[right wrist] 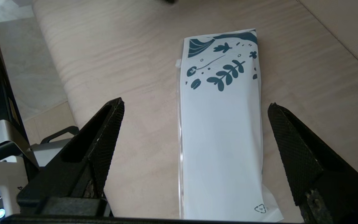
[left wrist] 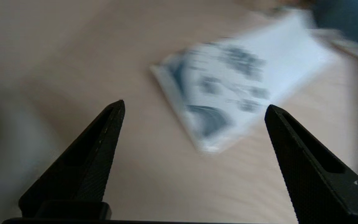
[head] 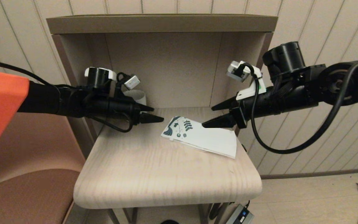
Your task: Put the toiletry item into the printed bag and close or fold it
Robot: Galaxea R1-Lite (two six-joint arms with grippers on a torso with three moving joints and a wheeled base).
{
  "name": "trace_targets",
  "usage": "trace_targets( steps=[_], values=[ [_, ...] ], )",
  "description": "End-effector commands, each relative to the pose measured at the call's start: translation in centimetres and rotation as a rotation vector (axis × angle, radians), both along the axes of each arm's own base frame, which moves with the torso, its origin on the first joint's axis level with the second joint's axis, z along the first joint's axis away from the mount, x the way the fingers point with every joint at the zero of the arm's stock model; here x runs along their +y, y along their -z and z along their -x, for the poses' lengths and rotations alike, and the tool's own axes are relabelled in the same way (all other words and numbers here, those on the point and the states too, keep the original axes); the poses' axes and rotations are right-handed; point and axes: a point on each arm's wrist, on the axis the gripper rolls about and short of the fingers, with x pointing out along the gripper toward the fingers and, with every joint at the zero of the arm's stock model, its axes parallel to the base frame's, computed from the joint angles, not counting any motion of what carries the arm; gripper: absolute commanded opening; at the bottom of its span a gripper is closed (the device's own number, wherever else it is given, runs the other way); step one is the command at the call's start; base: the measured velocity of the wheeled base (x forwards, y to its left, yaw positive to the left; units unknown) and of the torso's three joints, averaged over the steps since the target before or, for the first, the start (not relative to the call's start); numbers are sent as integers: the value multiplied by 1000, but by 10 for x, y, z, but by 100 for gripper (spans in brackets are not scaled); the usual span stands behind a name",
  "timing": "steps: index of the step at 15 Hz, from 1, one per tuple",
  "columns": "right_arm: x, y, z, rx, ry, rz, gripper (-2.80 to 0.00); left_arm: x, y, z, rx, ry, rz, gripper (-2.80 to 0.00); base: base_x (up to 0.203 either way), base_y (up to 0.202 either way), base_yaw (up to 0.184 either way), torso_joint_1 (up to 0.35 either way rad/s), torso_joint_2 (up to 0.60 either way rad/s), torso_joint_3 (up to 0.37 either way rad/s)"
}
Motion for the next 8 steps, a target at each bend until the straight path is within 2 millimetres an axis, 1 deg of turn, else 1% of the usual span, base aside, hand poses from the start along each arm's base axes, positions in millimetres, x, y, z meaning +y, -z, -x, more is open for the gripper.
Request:
trace_targets(
  steps=[1, 3, 4, 6, 8],
  values=[
    [-1, 0, 2, -5, -5, -2, 0, 3, -9, 2, -70, -87, -41, 0, 0, 0, 0, 0, 0, 0],
    [-1, 2, 4, -3, -5, -1, 0, 8, -16, 15, -138, -150, -106, 0, 0, 0, 0, 0, 0, 0],
    [-1, 1, 5, -3, -5, -2, 0, 10, -14, 22, -138, -163, -129, -280, 0, 0, 0, 0, 0, 0],
    [-2, -1, 9, -7, -7, -3, 0, 16, -16, 43, -150, -168, -151, -280, 0, 0, 0, 0, 0, 0],
    [-3, -3, 18, -7, -12, -7, 0, 21, -18, 60, -172, -168, -149, -280, 0, 0, 0, 0, 0, 0]
  ],
)
